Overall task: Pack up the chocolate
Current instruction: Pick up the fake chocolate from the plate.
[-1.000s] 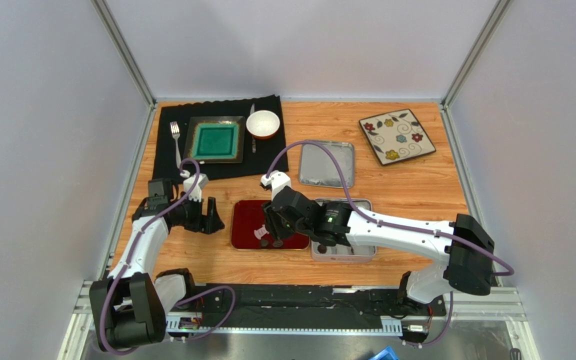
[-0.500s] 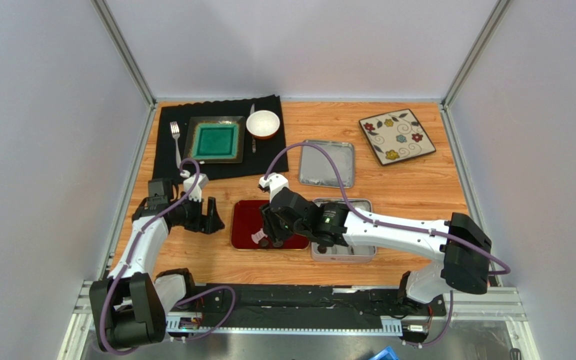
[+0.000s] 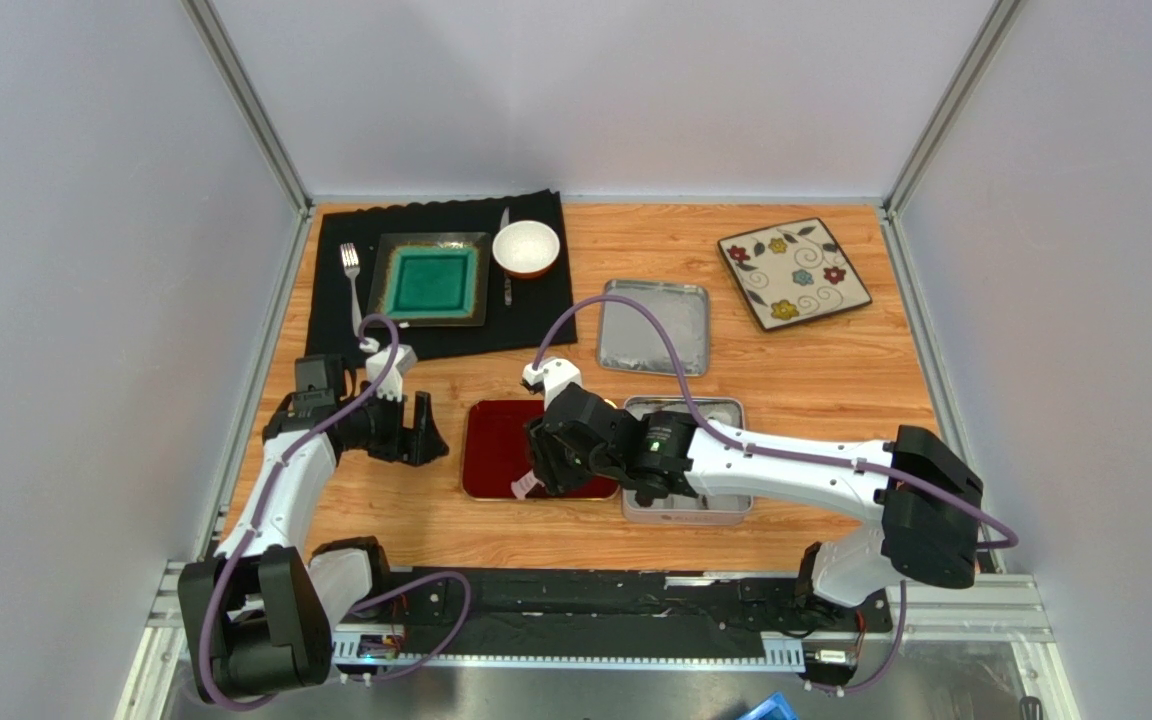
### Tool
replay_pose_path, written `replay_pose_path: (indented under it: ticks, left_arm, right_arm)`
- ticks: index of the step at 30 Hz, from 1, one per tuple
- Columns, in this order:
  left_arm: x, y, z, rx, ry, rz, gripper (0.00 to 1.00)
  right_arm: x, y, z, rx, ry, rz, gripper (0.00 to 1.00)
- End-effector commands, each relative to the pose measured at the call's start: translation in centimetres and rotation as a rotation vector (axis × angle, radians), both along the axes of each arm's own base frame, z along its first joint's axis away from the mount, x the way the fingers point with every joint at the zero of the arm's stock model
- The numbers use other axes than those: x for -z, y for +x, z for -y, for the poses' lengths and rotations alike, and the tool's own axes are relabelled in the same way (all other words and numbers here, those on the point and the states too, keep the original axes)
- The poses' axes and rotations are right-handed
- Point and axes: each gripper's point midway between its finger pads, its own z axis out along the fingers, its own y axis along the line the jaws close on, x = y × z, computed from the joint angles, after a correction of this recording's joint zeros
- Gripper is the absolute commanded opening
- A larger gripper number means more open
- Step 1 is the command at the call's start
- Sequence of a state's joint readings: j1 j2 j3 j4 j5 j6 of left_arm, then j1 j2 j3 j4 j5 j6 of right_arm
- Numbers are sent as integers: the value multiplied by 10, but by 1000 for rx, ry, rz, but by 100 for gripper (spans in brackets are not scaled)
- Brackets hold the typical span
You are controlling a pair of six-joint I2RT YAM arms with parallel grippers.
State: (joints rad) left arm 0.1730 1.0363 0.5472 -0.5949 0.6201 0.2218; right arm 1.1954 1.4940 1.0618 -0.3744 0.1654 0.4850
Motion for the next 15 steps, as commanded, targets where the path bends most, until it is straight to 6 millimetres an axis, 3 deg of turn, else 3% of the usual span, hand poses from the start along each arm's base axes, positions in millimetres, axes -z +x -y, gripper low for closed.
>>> replay_pose_path:
  ticks: [1, 7, 15]
  left_arm:
    - [-15, 10, 0, 12, -9, 49, 83]
    - [-16, 11, 0, 10, -11, 48, 83]
    - [-19, 12, 0, 9, -12, 55, 83]
  right_arm:
    - [-6, -2, -11, -6, 53, -3, 40]
    - [-3, -5, -12, -15, 51, -14, 37]
    - [-15, 1, -7, -5, 37, 27, 15]
